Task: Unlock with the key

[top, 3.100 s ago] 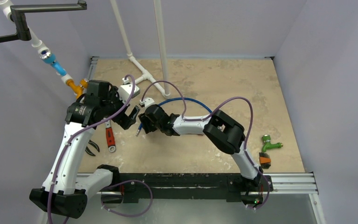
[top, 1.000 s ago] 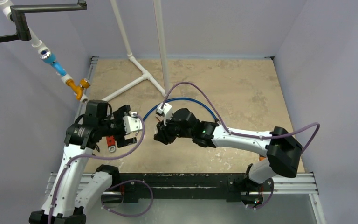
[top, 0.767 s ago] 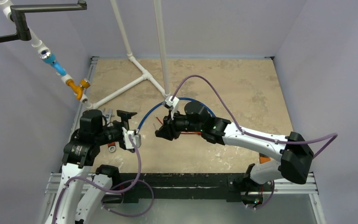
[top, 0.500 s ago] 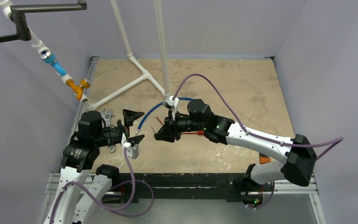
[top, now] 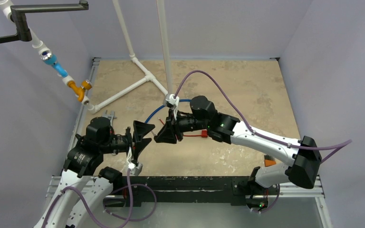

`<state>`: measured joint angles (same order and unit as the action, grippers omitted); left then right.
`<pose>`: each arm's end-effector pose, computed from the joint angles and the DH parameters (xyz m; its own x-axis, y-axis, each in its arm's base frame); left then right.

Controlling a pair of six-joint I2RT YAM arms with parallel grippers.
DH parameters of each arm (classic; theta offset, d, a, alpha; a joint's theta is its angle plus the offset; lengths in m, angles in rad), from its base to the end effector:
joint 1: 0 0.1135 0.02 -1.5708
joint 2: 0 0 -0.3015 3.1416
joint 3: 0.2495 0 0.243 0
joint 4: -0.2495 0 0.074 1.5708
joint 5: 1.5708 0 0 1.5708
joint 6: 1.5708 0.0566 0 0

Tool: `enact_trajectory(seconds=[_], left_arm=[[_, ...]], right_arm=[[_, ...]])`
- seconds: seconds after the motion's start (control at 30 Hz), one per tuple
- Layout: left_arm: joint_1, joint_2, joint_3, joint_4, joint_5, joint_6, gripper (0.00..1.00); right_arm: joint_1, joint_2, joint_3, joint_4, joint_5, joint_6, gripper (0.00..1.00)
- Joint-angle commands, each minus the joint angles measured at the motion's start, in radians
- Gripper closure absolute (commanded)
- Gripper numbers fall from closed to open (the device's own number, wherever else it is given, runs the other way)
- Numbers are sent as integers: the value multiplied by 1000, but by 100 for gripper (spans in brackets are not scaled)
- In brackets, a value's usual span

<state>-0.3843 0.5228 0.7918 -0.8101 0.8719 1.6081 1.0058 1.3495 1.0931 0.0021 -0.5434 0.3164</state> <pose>0.0435 -0.0643 0.3276 0.8668 0.3430 -0.3621 0.4455 -0.2060 0.8713 0.1441 0.2820 0.3752 -0.4363 -0.1908 -0.8793 -0.8998 0.1000 0.4248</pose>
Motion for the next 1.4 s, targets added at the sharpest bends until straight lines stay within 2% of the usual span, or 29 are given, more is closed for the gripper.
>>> enact_trajectory(seconds=[0.0, 0.07, 0.17, 0.27, 0.5, 0.6, 0.8, 0.9, 1.1, 1.13, 1.17, 1.27, 1.37], left_arm=[[-10, 10, -12, 90, 10, 98, 37], [-10, 8, -9, 90, 10, 113, 42], [-11, 2, -17, 85, 18, 147, 44], [-12, 5, -20, 48, 14, 196, 46], [-17, -1, -38, 58, 9, 180, 46], [-21, 3, -34, 94, 8, 141, 54], [-26, -11, -44, 137, 16, 100, 87], [-34, -19, -51, 152, 19, 80, 100], [-51, -37, -67, 195, -2, 5, 100], [-53, -40, -71, 202, -11, -4, 100], [-52, -43, -78, 219, -22, -12, 100], [-52, -59, -123, 306, -81, -23, 100], [-53, -88, -182, 446, -138, -40, 100]], right_arm=[[0, 11, 56, -37, -49, -14, 88], [1, 13, 58, -42, -55, -18, 88], [1, 15, 65, -42, -69, -19, 88], [1, 17, 76, -44, -78, -18, 88], [2, 9, 90, -34, -90, -10, 90], [2, 15, 94, -31, -100, -8, 90], [6, 26, 98, -25, -105, -4, 91], [7, 33, 100, -9, -97, 1, 91], [16, 39, 86, 51, -65, 23, 90], [16, 39, 81, 61, -60, 32, 87], [16, 38, 80, 66, -54, 38, 81], [8, 18, 70, 70, -29, 72, 49], [-16, -20, 49, 70, 1, 111, 35]])
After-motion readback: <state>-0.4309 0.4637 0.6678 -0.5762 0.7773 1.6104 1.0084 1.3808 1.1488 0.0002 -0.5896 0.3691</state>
